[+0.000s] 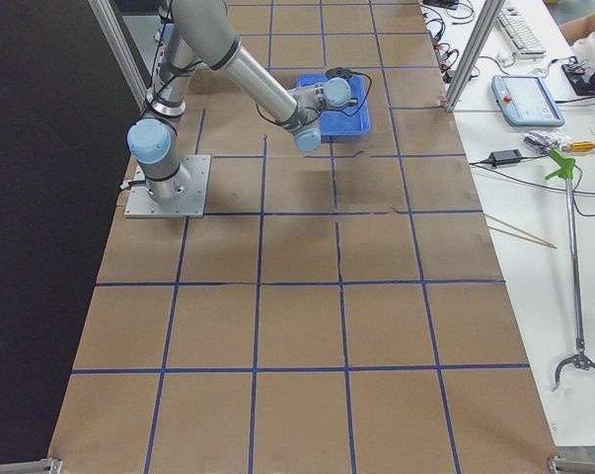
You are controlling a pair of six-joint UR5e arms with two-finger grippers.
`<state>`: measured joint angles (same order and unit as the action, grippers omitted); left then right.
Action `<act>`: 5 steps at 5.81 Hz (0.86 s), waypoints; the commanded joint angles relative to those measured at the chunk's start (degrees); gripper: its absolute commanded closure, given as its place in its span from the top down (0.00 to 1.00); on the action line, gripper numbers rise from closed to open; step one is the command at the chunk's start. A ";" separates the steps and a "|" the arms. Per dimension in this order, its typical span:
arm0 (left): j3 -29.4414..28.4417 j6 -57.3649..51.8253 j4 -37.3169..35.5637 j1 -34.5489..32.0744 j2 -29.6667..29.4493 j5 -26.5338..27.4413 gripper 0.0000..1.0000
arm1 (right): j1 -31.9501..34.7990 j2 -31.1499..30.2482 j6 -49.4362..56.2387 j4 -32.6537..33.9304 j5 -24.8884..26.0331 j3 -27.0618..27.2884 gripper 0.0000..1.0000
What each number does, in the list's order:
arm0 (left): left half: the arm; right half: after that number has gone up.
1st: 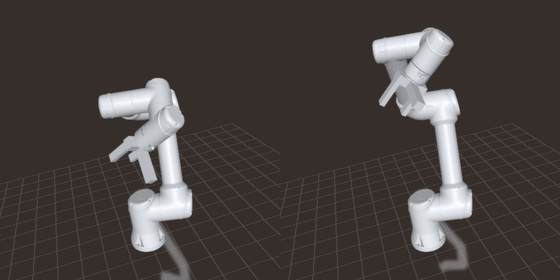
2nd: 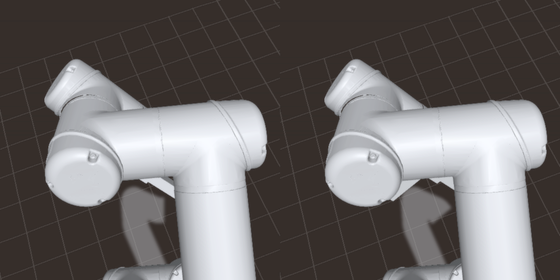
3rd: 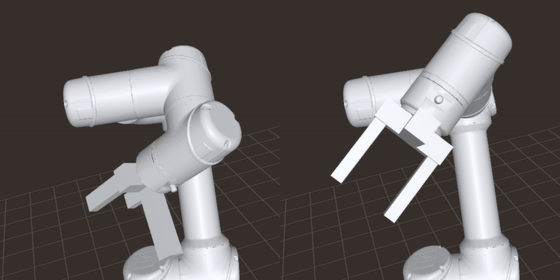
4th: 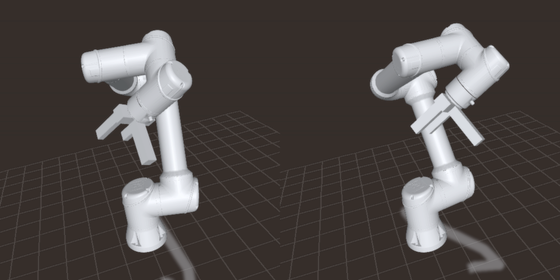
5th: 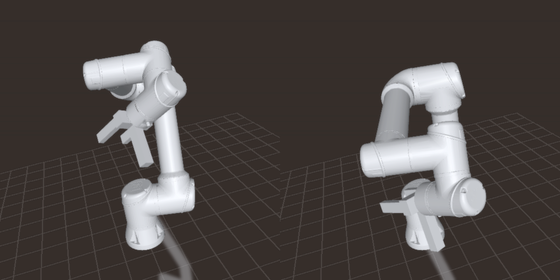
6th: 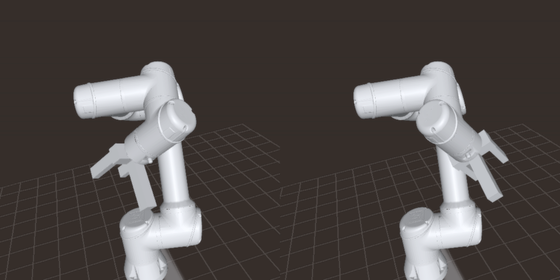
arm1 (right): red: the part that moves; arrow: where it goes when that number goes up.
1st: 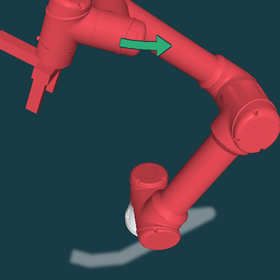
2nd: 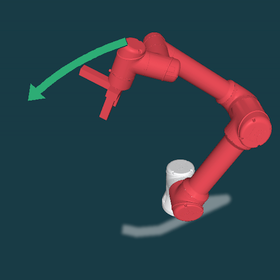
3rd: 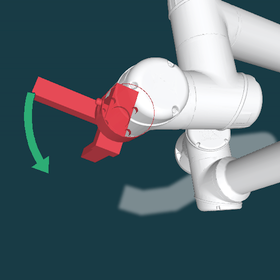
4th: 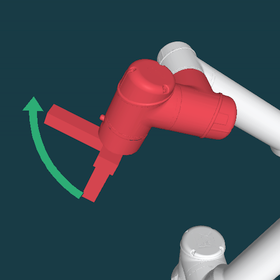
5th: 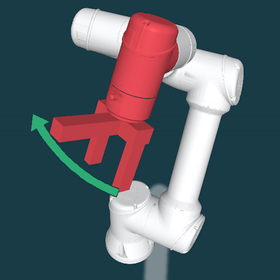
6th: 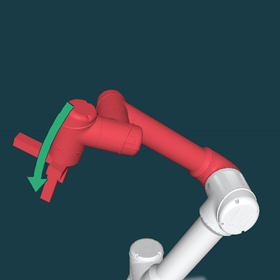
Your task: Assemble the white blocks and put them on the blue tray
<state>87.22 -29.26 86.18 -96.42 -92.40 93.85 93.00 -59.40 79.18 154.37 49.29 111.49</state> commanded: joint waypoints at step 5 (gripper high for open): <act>1.82 30.18 -1.11 2.29 3.36 -0.51 0.99 | 2.09 0.25 -2.19 1.28 3.01 2.07 0.32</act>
<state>88.85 -3.73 84.75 -94.29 -89.72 93.43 95.05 -59.07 77.02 155.50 52.41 113.43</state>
